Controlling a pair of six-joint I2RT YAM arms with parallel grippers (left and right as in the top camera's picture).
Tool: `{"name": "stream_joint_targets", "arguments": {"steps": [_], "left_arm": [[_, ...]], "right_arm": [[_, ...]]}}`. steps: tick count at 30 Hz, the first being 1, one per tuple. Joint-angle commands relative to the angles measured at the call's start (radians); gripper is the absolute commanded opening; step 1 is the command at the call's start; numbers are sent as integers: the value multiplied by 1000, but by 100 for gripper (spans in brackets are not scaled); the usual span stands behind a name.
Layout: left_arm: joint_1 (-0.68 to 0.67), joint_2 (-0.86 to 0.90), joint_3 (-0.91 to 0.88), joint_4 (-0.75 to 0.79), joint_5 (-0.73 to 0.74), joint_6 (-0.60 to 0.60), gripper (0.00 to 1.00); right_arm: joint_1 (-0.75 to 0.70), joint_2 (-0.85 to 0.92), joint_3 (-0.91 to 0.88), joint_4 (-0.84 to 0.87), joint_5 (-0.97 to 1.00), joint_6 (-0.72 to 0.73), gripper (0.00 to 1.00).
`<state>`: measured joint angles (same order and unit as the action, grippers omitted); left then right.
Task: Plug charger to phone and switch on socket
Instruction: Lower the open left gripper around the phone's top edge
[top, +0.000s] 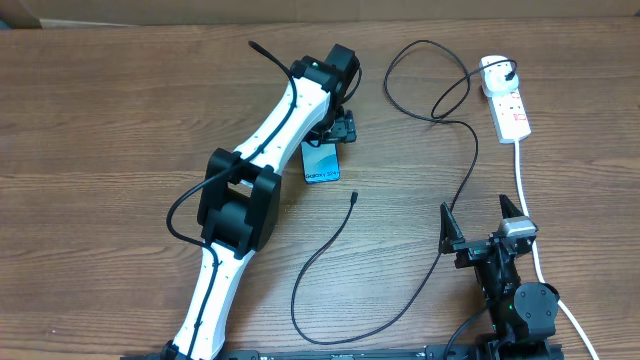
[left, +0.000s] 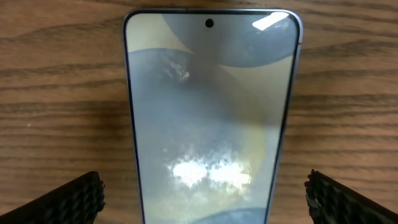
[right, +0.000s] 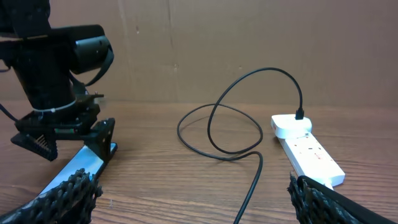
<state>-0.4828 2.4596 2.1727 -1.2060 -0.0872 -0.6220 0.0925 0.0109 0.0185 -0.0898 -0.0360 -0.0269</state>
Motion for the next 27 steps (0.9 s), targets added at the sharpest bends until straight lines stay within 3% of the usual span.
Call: {"name": "stream_joint_targets", "arguments": {"steps": [1,27], "left_arm": [[0,21,-25,21,-13,17,100],[18,21,-83,79,2,42,100]], "right_arm": [[3,-8,-10,6,9,-4,100],[3,-8,-10,6,9,-4,100]]}}
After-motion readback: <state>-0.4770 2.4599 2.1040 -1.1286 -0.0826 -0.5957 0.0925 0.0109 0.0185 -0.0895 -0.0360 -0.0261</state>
